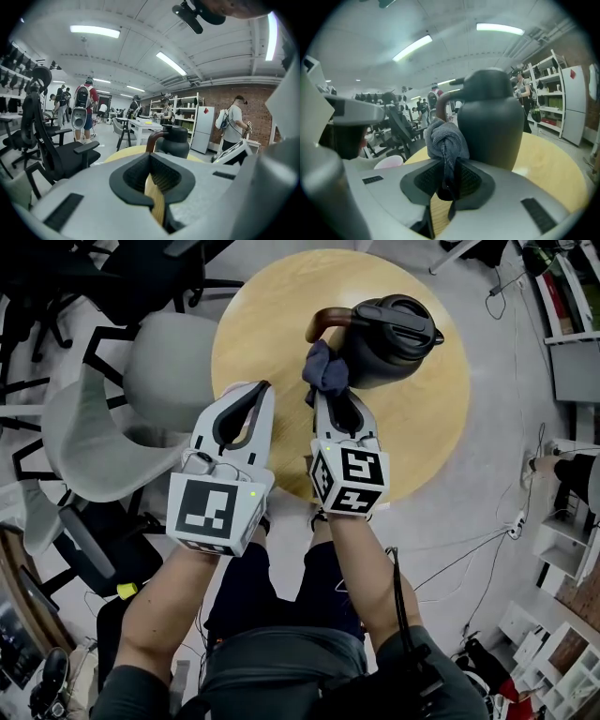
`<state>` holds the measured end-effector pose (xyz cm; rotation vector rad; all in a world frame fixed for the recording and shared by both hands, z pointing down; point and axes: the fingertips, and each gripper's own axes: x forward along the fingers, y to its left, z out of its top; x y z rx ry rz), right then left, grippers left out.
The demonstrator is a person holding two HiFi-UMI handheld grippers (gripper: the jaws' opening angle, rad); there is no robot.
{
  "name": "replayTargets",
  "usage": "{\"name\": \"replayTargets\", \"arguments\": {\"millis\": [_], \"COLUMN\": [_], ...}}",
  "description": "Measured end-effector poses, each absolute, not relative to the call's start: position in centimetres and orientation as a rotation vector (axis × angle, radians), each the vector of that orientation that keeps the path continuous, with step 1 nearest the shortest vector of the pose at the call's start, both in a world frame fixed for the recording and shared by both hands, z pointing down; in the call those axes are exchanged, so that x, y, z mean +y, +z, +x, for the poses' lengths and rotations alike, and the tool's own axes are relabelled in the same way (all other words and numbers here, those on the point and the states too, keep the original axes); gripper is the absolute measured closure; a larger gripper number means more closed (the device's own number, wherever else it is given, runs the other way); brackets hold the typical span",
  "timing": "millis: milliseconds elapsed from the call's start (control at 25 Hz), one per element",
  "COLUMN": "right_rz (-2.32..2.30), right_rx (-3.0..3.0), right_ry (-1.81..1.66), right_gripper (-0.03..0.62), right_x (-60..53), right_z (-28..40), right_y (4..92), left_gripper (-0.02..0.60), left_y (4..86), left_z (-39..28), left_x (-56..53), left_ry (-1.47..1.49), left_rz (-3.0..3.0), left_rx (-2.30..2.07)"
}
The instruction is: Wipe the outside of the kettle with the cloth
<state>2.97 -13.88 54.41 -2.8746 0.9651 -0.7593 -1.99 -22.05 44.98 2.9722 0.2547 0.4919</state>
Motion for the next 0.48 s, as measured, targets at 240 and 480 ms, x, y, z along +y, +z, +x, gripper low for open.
{"name": "replayTargets", "arguments": {"millis": [240,480], "right_rz": [-2.914,-2.927], "right_rx": [0.983,0.954], "right_ry": [-0.548,-0.444], "right_gripper": [0.510,0.510], "right_x": [-11.7,-9.5], "right_z": [3.1,4.7], "right_y": [46.6,41.9], "left_gripper": [0.572,0.572], "left_y": [42.9,40.8], "left_z": [-2.1,-1.0], "left_x": [-20.1,-18.2], "left_ry": [0.480,0.425], "left_rz": [3.027,3.019], "left_rx": [0.284,0.304]}}
